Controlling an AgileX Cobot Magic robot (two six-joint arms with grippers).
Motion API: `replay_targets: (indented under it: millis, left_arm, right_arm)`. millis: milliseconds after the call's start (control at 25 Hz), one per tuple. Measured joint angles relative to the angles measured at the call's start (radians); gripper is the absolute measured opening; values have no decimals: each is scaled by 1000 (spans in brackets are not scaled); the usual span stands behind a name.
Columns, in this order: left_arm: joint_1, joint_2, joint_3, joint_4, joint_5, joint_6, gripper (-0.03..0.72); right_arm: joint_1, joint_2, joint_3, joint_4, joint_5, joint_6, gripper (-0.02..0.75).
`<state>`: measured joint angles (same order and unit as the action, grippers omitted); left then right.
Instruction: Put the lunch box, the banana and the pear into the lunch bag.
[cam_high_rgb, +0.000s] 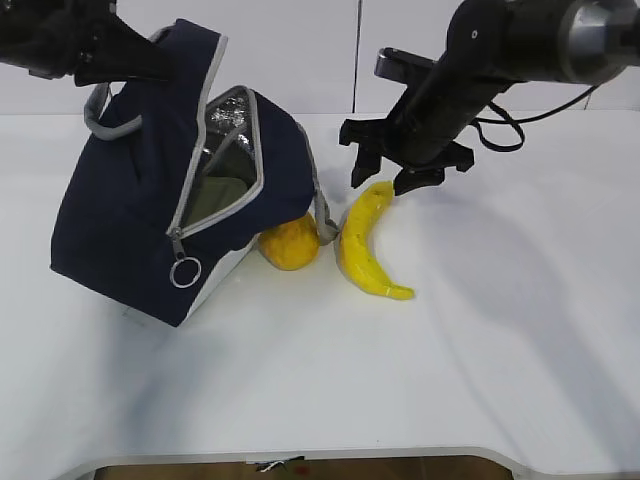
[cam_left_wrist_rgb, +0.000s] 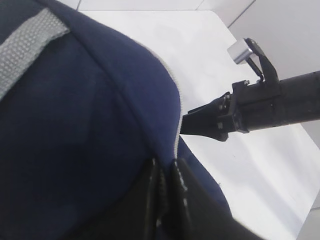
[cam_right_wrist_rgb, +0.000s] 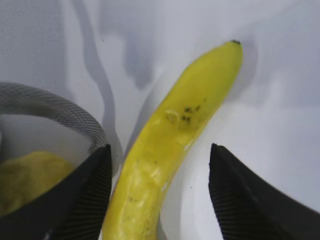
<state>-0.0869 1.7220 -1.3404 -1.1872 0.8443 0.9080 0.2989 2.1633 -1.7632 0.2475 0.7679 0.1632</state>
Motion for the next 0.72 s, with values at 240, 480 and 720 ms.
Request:
replay_targets:
  millis: [240,480,720]
  left_arm:
    - [0,0,0,0,2,0,27]
    - [0,0,0,4,2,0,27]
    - [0,0,0,4,4,0,27]
  right_arm:
    - [0,45,0,9,-2,17,496]
    - [13,51,0,32,-38,21,496]
    - [22,66,-2,36,-45,21,496]
